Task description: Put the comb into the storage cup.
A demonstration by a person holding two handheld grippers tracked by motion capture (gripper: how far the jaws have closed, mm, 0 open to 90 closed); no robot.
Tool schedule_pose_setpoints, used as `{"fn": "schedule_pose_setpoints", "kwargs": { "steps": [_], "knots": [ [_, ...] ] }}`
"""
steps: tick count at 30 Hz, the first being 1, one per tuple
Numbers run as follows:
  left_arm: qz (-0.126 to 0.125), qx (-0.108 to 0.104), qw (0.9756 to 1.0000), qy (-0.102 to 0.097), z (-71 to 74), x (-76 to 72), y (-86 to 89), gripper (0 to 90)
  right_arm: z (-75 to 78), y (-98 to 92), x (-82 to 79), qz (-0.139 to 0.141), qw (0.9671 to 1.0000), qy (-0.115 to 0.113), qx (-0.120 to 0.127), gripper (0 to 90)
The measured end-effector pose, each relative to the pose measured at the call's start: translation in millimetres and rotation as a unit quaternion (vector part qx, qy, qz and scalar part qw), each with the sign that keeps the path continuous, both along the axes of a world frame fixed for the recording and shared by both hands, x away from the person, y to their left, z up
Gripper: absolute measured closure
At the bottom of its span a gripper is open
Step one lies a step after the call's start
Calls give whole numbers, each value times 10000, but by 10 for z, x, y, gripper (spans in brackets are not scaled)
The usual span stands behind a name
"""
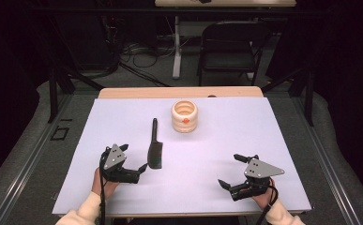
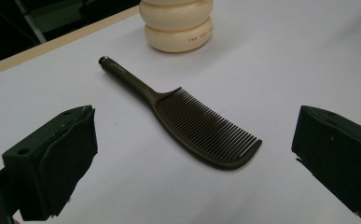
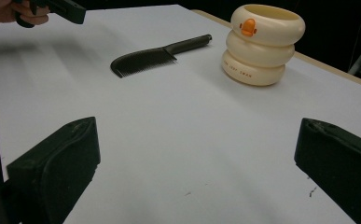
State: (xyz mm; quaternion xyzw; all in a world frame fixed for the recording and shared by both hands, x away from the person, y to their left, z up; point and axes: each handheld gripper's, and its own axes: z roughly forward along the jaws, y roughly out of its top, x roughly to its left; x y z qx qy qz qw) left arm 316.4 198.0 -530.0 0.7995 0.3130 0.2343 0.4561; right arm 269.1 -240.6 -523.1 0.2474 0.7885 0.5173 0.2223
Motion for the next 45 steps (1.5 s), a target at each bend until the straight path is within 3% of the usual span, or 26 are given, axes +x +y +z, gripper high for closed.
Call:
{"fn": "schedule_pose_setpoints", "kwargs": {
  "steps": [13, 29, 39, 45],
  "knots": [
    [-6, 211, 9998, 66, 4, 225, -82, 2, -1, 5, -4, 10, 10000, 22, -8, 0],
    [-92, 326, 9989, 338, 15, 552, -169, 1, -2, -1, 1, 44, 10000, 21, -9, 0],
    [-78, 498, 9982, 324, 34, 733, -203, 2, -6, -1, 4, 48, 10000, 45, -19, 0],
    [5, 446, 9984, 347, 43, 872, -221, 2, -8, -3, 9, 38, 10000, 48, -12, 0]
  ]
}}
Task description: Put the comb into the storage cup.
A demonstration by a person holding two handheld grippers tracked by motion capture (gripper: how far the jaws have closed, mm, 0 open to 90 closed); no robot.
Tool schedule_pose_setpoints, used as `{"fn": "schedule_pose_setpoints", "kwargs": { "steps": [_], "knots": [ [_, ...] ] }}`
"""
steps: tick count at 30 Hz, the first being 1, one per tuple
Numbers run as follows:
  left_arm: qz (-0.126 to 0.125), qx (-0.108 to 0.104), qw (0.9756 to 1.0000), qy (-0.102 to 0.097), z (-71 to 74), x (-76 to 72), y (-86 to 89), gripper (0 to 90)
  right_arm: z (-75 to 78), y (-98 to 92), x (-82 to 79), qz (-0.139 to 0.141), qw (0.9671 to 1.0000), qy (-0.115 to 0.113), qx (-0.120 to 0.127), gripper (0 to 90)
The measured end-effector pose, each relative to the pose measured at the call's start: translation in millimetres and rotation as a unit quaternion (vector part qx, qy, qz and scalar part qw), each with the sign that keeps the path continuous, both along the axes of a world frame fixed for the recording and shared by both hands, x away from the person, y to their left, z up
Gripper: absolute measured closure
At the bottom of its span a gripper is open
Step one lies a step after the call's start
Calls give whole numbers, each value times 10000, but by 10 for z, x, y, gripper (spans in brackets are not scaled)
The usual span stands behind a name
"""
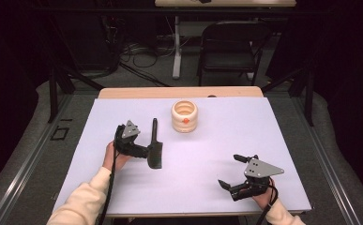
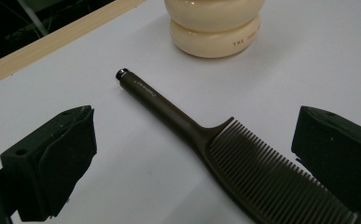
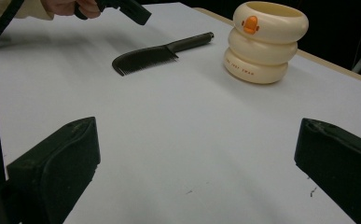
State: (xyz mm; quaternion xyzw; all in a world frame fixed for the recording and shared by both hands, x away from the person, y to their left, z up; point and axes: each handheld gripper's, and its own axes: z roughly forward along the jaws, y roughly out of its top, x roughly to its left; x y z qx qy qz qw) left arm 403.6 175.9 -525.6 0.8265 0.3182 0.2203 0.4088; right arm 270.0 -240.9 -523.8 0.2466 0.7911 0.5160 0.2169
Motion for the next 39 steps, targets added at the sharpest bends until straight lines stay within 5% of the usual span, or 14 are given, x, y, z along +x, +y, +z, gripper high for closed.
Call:
{"fn": "schedule_pose_setpoints", "kwargs": {
  "steps": [39],
  "knots": [
    [-81, 311, 9994, 92, -34, 478, -215, 1, -1, -4, -1, -20, 10000, 20, 4, 0]
  ]
}}
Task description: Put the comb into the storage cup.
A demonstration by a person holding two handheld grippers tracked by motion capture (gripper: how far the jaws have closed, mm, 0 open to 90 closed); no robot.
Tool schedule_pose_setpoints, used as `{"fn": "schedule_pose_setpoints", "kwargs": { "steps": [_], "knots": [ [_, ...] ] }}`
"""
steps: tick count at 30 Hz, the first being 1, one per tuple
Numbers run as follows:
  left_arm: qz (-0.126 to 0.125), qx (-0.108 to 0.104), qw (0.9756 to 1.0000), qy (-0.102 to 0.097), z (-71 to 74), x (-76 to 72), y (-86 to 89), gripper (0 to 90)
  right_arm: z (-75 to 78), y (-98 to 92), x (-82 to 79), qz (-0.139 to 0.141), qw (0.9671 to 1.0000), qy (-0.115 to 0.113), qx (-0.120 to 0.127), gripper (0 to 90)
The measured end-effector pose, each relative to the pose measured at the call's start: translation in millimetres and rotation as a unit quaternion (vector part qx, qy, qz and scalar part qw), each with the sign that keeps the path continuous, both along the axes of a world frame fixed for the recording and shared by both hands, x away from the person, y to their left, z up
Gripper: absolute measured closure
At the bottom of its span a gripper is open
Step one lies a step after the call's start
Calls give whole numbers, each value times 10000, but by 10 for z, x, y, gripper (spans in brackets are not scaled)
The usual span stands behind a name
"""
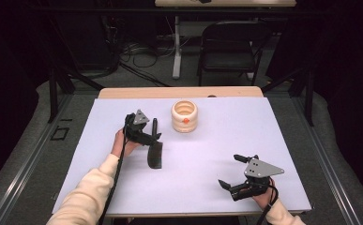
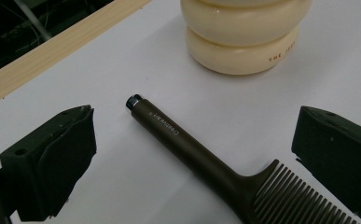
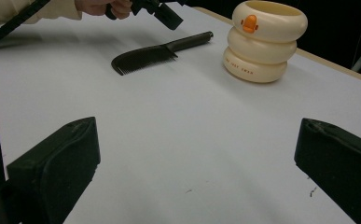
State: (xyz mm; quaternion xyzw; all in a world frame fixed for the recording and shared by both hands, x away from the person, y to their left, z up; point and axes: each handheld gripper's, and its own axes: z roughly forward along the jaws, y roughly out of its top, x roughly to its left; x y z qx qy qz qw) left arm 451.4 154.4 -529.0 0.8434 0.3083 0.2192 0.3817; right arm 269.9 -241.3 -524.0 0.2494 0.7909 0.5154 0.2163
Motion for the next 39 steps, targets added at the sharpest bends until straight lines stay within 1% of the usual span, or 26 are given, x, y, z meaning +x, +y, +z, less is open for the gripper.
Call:
{"fn": "schedule_pose_setpoints", "kwargs": {
  "steps": [5, 8, 10, 16, 17, 19, 21, 24, 25, 26, 27, 28, 29, 30, 31, 32, 33, 34, 37, 38, 39],
  "knots": [
    [5, 35, 10000, 17, -1, 41, -27, 1, 2, -1, -3, 14, 10000, -3, -6, 0],
    [-47, 141, 9999, 62, 3, 68, -42, 4, 1, 0, -2, 12, 10000, 0, -9, 0],
    [-60, 224, 9997, 53, 1, 79, -57, 8, 1, 1, -1, 11, 10000, 2, -9, 0],
    [-66, 212, 9997, 103, 5, 128, -66, 22, 0, 1, 1, 22, 10000, 2, -7, 0],
    [-79, 232, 9997, 72, 8, 142, -67, 28, 0, 1, 1, 23, 10000, 3, -8, 0],
    [-84, 227, 9997, 92, 12, 148, -72, 46, 0, 3, 1, 29, 10000, 6, -6, 0],
    [-114, 350, 9993, 52, 22, 169, -98, 85, 2, 7, 1, 31, 10000, 8, -29, 0],
    [-118, 341, 9993, 21, 13, 186, -125, 149, 2, 11, 0, 37, 10000, -2, -31, 0],
    [-151, 392, 9991, 43, 12, 196, -130, 157, 3, 10, -2, 36, 10000, 8, -27, 0],
    [-159, 393, 9991, 62, 8, 205, -142, 165, 3, 9, -2, 30, 10000, 5, -27, 0],
    [-136, 466, 9988, 61, 8, 215, -151, 190, 2, 7, -1, 32, 10000, 0, -19, 0],
    [-89, 467, 9989, 54, 6, 222, -161, 236, 3, 7, -1, 34, 10000, -3, -15, 0],
    [-79, 422, 9991, 52, 2, 231, -167, 265, 4, 8, -1, 31, 10000, 1, -22, 0],
    [-88, 462, 9988, 107, 9, 242, -169, 299, 4, 10, -1, 36, 10000, 2, -23, 0],
    [-53, 487, 9987, 115, 11, 253, -176, 336, 3, 12, 1, 48, 10000, -7, -24, 0],
    [-10, 431, 9990, 106, 8, 263, -182, 363, 3, 14, -1, 53, 10000, 7, -25, 0],
    [-41, 425, 9990, 147, 18, 276, -178, 397, 2, 14, 0, 54, 10000, 8, -29, 0],
    [-23, 382, 9992, 124, 16, 286, -185, 435, 2, 12, 0, 53, 10000, 8, -30, 0],
    [-108, 363, 9992, 96, 13, 305, -204, 525, 3, 8, 1, 47, 10000, 6, -40, 0],
    [-140, 412, 9990, 90, 10, 312, -214, 561, 3, 8, 0, 45, 10000, 10, -39, 0],
    [-139, 393, 9991, 113, 5, 317, -224, 586, 3, 9, 0, 49, 10000, 12, -38, 0]
  ]
}}
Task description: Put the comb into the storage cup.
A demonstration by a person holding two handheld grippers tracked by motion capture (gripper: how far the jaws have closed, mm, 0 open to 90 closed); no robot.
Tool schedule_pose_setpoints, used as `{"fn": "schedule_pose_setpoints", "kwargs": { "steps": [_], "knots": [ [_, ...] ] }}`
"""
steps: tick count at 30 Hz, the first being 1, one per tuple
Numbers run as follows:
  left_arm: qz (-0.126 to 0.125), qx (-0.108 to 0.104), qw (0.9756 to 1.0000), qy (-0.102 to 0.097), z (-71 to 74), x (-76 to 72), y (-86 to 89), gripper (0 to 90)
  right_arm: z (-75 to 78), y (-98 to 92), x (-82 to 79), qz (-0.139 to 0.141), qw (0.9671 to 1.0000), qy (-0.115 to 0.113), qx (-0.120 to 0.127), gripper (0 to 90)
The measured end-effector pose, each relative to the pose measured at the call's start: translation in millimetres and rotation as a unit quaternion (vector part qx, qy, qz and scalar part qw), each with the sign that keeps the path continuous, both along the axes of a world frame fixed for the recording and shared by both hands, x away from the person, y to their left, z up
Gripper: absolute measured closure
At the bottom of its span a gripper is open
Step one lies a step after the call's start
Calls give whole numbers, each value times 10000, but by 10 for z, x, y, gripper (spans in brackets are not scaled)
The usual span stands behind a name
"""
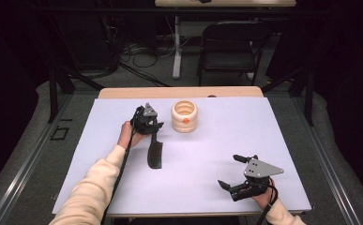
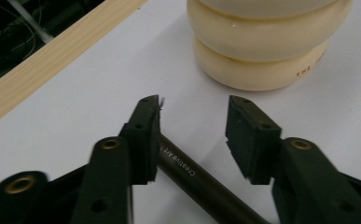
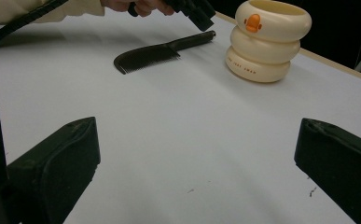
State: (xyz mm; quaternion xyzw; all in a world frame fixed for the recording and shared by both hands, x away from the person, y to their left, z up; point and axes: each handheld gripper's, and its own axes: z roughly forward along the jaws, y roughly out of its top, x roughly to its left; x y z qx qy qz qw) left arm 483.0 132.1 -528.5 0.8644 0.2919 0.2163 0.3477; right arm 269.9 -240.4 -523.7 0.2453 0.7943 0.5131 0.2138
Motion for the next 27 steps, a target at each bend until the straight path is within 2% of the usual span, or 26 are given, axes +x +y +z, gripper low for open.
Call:
{"fn": "schedule_pose_setpoints", "kwargs": {
  "steps": [5, 9, 11, 18, 27],
  "knots": [
    [-43, -20, 10000, 24, -21, 53, -41, 719, 0, 0, -1, 0, 10000, 0, -8, 0],
    [-5, 151, 9998, 90, -68, 86, -70, 829, 1, -3, -2, -12, 10000, 1, -7, 0],
    [58, 218, 9997, 59, -97, 100, -71, 871, 1, -5, -3, -7, 10000, -6, -9, 0],
    [111, 443, 9989, 133, -165, 142, -47, 898, 3, -3, -7, 2, 10000, -3, -1, 0],
    [129, 582, 9981, 160, -202, 157, -20, 900, 4, -5, -7, -7, 10000, -4, -6, 0]
  ]
}}
